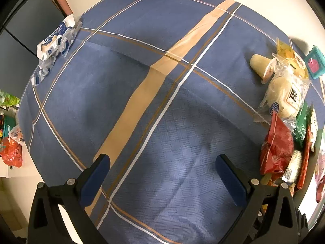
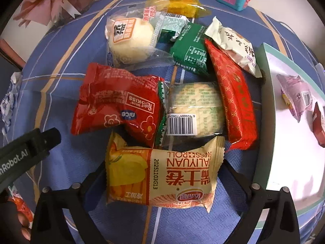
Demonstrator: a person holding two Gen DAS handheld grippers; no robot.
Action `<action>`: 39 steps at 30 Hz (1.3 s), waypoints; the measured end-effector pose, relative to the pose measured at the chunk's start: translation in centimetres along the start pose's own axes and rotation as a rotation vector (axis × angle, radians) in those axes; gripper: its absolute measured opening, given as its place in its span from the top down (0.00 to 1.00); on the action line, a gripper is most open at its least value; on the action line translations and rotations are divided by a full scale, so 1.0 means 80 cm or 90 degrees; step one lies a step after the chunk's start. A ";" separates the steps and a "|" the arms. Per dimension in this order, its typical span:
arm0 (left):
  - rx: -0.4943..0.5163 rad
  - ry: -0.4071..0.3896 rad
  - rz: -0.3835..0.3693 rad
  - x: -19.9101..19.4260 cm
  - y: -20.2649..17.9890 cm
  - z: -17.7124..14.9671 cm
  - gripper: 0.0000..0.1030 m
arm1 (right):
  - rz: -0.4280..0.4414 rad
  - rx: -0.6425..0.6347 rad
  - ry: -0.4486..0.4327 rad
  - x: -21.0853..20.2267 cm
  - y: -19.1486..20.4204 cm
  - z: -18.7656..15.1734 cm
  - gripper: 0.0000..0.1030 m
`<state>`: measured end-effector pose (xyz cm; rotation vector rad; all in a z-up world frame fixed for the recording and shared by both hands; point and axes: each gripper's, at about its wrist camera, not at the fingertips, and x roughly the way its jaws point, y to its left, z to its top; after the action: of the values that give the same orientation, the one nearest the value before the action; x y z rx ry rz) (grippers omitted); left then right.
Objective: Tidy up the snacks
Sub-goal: 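Grasp yellow DALIYUAN bread pack with right tool while left tool approaches red nice bag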
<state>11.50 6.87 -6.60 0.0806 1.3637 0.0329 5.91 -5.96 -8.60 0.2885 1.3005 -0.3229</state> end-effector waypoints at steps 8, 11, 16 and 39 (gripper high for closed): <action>-0.003 -0.007 -0.003 -0.004 0.002 -0.002 0.00 | 0.002 0.002 -0.003 -0.001 -0.008 -0.006 0.15; 0.000 -0.010 -0.001 -0.007 -0.003 -0.001 0.00 | 0.006 0.001 -0.002 -0.001 -0.009 -0.009 0.15; 0.003 -0.016 0.002 -0.015 -0.009 -0.007 0.00 | 0.011 -0.004 -0.003 -0.020 -0.030 -0.008 0.16; -0.002 -0.058 -0.039 -0.061 -0.039 -0.016 0.00 | 0.057 0.017 -0.077 -0.119 -0.095 -0.009 0.18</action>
<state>9.13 3.46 -2.35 0.0371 1.2737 -0.0199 0.07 -12.02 0.24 0.3432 1.1618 -0.2783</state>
